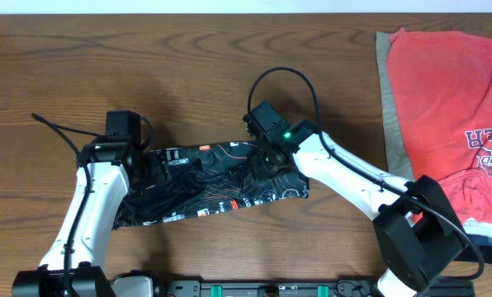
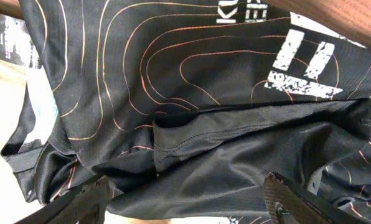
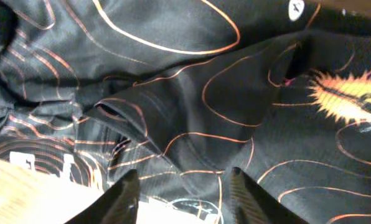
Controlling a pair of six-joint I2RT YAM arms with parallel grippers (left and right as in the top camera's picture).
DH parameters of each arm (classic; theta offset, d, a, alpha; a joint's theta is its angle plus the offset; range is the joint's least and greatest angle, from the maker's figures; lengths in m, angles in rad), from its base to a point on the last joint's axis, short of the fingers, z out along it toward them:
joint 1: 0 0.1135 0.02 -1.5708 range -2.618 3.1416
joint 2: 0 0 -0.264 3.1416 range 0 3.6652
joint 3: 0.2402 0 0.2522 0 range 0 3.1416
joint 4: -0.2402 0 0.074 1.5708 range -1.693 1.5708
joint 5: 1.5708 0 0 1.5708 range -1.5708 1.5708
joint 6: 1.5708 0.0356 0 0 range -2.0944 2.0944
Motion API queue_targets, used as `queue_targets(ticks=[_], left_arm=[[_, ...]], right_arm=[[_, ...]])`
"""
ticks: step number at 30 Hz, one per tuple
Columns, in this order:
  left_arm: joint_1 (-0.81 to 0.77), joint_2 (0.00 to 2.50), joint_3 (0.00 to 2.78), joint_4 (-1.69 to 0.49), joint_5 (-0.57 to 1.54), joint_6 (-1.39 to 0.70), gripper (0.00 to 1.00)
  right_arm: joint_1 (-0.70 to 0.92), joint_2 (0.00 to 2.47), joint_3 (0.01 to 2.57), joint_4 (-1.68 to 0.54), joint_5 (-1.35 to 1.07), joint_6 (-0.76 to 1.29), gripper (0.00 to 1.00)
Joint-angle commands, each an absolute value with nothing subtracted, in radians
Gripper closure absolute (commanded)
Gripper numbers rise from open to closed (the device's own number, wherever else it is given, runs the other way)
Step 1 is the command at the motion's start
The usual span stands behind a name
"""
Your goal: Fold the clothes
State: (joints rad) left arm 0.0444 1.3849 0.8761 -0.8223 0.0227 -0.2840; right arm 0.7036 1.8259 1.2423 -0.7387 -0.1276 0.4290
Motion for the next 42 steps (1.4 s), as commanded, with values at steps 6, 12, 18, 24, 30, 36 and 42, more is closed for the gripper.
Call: queue_targets(ticks=[6, 12, 18, 24, 30, 36, 42], left_arm=[[0.049, 1.386, 0.892, -0.826, 0.022, -0.275, 0.19], [0.049, 1.386, 0.892, -0.826, 0.022, -0.275, 0.19], [0.049, 1.386, 0.892, -0.826, 0.022, -0.275, 0.19], [0.049, 1.386, 0.892, -0.826, 0.022, -0.275, 0.19], [0.049, 1.386, 0.892, -0.827, 0.022, -0.275, 0.19], [0.049, 1.386, 0.892, -0.826, 0.022, -0.275, 0.19], [0.049, 1.386, 0.892, -0.830, 0.022, -0.275, 0.19]], right_arm=[[0.710, 1.837, 1.207, -0.709, -0.105, 0.546, 0.61], [0.720, 1.839, 1.190, -0.706, -0.105, 0.591, 0.61], [0.721, 1.852, 1.165, -0.690, -0.101, 0.673, 0.62], [0.723, 1.852, 1.163, -0.635, -0.103, 0.673, 0.81], [0.723, 1.852, 1.163, -0.624, -0.113, 0.672, 0.99], [0.720, 1.851, 1.163, -0.381, -0.259, 0.511, 0.99], [0.721, 1.851, 1.163, -0.230, -0.357, 0.429, 0.45]])
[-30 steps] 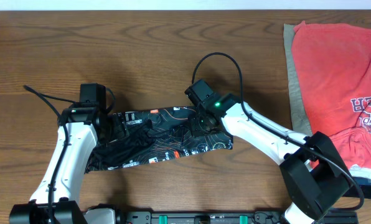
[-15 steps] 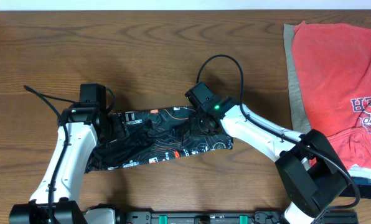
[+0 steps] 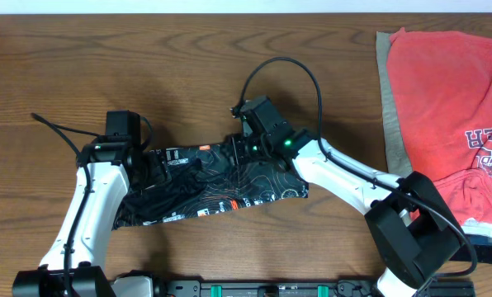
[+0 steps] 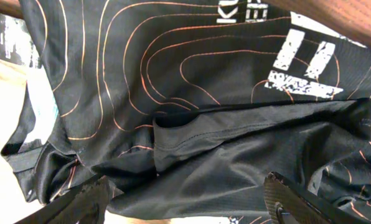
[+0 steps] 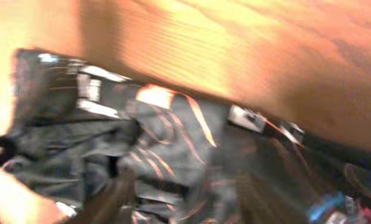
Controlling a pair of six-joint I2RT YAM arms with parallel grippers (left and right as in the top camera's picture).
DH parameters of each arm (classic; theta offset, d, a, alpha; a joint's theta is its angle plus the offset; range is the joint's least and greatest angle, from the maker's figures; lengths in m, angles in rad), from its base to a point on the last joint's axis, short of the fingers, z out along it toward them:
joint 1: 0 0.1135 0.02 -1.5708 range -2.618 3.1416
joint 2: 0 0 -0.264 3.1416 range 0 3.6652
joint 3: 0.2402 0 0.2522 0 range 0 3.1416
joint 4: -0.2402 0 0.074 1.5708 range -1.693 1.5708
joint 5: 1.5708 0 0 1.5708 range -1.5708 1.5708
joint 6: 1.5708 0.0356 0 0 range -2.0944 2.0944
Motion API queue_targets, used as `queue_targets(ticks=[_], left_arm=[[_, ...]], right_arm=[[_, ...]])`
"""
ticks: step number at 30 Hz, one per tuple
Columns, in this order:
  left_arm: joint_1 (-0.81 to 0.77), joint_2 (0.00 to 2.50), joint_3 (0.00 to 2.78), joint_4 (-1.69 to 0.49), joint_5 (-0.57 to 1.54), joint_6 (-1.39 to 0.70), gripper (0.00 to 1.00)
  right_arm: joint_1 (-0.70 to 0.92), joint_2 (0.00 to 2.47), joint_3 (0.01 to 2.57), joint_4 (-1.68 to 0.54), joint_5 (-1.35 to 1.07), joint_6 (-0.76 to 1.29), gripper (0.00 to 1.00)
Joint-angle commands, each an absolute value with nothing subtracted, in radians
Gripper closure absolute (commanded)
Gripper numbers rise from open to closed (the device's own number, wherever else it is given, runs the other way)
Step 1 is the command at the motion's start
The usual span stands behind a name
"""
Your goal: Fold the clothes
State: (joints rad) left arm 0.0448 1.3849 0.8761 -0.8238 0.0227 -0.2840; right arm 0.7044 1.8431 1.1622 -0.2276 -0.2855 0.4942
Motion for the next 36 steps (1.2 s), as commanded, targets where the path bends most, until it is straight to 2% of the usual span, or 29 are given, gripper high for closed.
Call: queue_targets(ticks=[1, 7, 9, 16, 20, 28, 36], left_arm=[[0.049, 1.386, 0.892, -0.831, 0.022, -0.275, 0.19], [0.049, 1.386, 0.892, -0.830, 0.022, -0.275, 0.19], [0.049, 1.386, 0.892, -0.830, 0.019, -0.274, 0.15], [0.070, 1.386, 0.893, -0.825, -0.046, -0.229, 0.13], [0.154, 1.386, 0.893, -0.821, -0.046, -0.229, 0.11], [0.338, 1.443, 0.892, -0.799, -0.038, -0.230, 0.11], [0.364, 1.612, 0.892, -0.725, -0.038, -0.229, 0.11]], right_arm=[[0.722, 1.851, 1.163, -0.246, -0.360, 0.430, 0.45], [0.714, 1.851, 1.163, -0.429, -0.273, 0.429, 0.54], [0.713, 1.851, 1.163, -0.511, -0.188, 0.435, 0.56], [0.665, 1.800, 1.168, -0.685, -0.058, 0.463, 0.54], [0.625, 1.715, 1.168, -0.763, -0.008, 0.447, 0.52], [0.586, 1.673, 1.168, -0.824, 0.000, 0.444, 0.50], [0.587, 1.673, 1.168, -0.857, 0.000, 0.444, 0.49]])
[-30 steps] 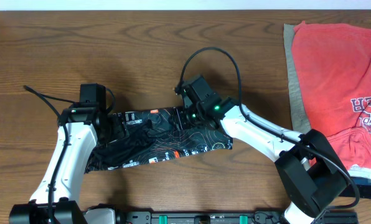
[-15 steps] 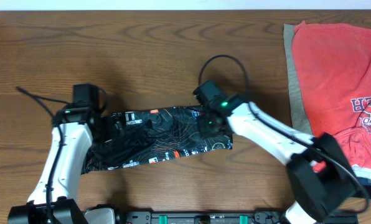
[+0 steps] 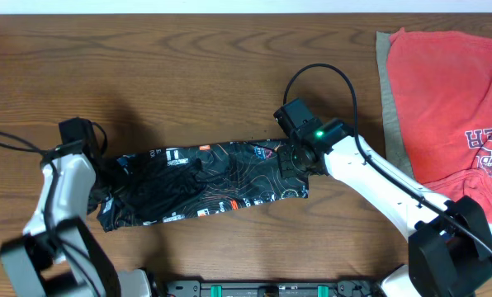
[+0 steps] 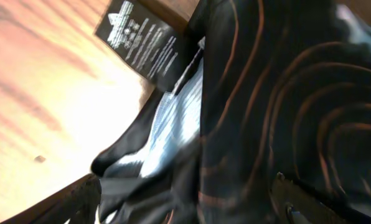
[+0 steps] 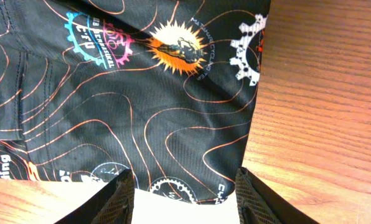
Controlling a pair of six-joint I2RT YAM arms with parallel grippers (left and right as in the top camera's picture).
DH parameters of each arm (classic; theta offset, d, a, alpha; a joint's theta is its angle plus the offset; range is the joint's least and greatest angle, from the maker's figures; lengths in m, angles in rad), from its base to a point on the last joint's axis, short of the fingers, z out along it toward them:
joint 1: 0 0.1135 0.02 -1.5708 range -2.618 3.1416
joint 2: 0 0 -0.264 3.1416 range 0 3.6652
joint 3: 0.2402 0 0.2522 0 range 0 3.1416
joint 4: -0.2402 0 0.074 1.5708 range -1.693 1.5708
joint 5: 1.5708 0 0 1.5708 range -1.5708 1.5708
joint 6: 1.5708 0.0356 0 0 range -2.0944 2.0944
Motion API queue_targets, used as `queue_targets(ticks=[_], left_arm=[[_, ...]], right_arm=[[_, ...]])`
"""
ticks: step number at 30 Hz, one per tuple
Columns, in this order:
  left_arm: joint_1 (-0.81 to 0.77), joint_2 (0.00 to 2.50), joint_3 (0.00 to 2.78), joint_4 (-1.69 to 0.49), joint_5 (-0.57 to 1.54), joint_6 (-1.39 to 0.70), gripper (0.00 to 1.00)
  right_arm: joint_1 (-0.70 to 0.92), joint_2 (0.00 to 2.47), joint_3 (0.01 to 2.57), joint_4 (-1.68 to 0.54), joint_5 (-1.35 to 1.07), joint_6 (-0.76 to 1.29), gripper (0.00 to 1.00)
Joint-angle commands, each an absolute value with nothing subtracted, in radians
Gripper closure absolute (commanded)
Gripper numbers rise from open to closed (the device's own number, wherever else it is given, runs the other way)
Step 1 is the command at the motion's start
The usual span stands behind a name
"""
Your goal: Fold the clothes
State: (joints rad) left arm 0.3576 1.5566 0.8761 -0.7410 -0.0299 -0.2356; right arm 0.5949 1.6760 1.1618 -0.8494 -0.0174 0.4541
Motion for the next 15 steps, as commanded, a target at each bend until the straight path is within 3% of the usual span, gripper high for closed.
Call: queue_targets(ticks=[1, 15], left_arm=[[0.363, 1.634, 0.892, -0.715, -0.038, -0.229, 0.11], [0.363, 1.777, 0.893, -0.659, -0.035, -0.229, 0.11]], right_arm=[[0.587, 1.673, 1.168, -0.863, 0.000, 0.444, 0.50], [0.592, 1.673, 1.168, -0.897, 0.000, 0.459, 0.50]])
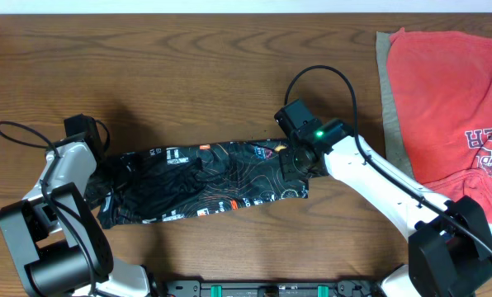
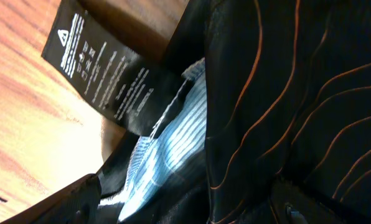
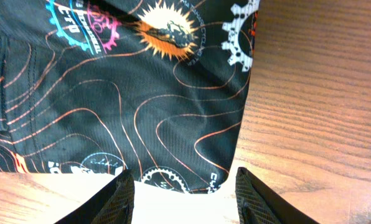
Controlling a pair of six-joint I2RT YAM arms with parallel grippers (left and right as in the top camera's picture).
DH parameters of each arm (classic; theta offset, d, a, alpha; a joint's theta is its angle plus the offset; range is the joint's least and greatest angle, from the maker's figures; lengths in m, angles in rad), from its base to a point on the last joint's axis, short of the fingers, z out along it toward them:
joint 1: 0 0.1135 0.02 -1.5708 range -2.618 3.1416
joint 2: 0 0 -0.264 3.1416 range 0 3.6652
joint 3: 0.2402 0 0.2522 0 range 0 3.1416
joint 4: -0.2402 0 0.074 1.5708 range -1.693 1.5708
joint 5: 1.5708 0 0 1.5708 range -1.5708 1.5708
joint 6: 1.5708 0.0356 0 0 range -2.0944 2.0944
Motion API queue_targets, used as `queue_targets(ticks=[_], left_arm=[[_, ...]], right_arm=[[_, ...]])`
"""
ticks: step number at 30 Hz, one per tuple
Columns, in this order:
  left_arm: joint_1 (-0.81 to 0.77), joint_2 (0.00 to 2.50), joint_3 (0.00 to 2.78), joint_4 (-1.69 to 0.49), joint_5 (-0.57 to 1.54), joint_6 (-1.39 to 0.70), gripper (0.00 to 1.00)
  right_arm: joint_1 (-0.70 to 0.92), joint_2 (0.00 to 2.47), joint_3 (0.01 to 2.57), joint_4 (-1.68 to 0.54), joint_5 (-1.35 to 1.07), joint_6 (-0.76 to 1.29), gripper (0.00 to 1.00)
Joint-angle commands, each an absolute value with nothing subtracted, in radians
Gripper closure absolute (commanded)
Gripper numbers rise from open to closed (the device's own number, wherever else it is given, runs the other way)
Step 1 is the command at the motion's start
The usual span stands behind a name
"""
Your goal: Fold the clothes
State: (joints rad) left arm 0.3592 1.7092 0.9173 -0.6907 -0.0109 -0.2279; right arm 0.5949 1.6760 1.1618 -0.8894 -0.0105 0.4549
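Note:
A black garment (image 1: 205,180) with orange contour lines lies as a long strip at the table's front middle. My left gripper (image 1: 107,175) is at its left end. In the left wrist view that gripper (image 2: 185,213) is open, its fingers (image 2: 67,202) wide apart over dark fabric, a pale blue lining (image 2: 173,143) and a black care label (image 2: 101,74). My right gripper (image 1: 295,165) is at the strip's right end. In the right wrist view it (image 3: 188,200) stands open above the garment's printed right edge (image 3: 148,93), holding nothing.
A red shirt (image 1: 448,99) with a printed crest lies spread at the right edge of the wooden table (image 1: 188,66), on a grey cloth (image 1: 384,78). Black cables loop from both arms over the table.
My left gripper has edged closer over the garment's left end, so the care label shows larger. The right gripper has shifted slightly along the right edge. Both stay open.
At first both grippers were over the bunched middle of the garment, the right one near its top edge. Then the right gripper stood further left. Later the left gripper was at the left end and the right at the right end, where they still are, the strip lying longer.

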Motion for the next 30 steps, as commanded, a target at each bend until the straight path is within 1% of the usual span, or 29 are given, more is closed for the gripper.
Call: queue_targets(ticks=[1, 9, 19, 22, 24, 28, 30], left_arm=[[0.363, 1.774, 0.893, -0.656, -0.035, -0.228, 0.11], [0.364, 1.765, 0.894, -0.595, -0.046, -0.183, 0.11], [0.364, 1.782, 0.879, -0.588, -0.046, -0.168, 0.12], [0.364, 1.789, 0.878, -0.585, -0.046, -0.168, 0.25], [0.364, 1.794, 0.878, -0.585, -0.046, -0.168, 0.30], [0.364, 1.794, 0.878, -0.578, -0.046, -0.169, 0.32], [0.363, 1.794, 0.878, -0.578, -0.045, -0.169, 0.36]], right_arm=[[0.592, 1.673, 1.168, -0.900, 0.000, 0.459, 0.50], [0.583, 1.673, 1.168, -0.911, 0.001, 0.455, 0.50], [0.583, 1.673, 1.168, -0.931, 0.027, 0.455, 0.49], [0.583, 1.673, 1.168, -0.939, 0.036, 0.455, 0.50], [0.583, 1.673, 1.168, -0.943, 0.042, 0.455, 0.50], [0.583, 1.673, 1.168, -0.958, 0.046, 0.455, 0.50], [0.583, 1.673, 1.168, -0.964, 0.049, 0.455, 0.50]])
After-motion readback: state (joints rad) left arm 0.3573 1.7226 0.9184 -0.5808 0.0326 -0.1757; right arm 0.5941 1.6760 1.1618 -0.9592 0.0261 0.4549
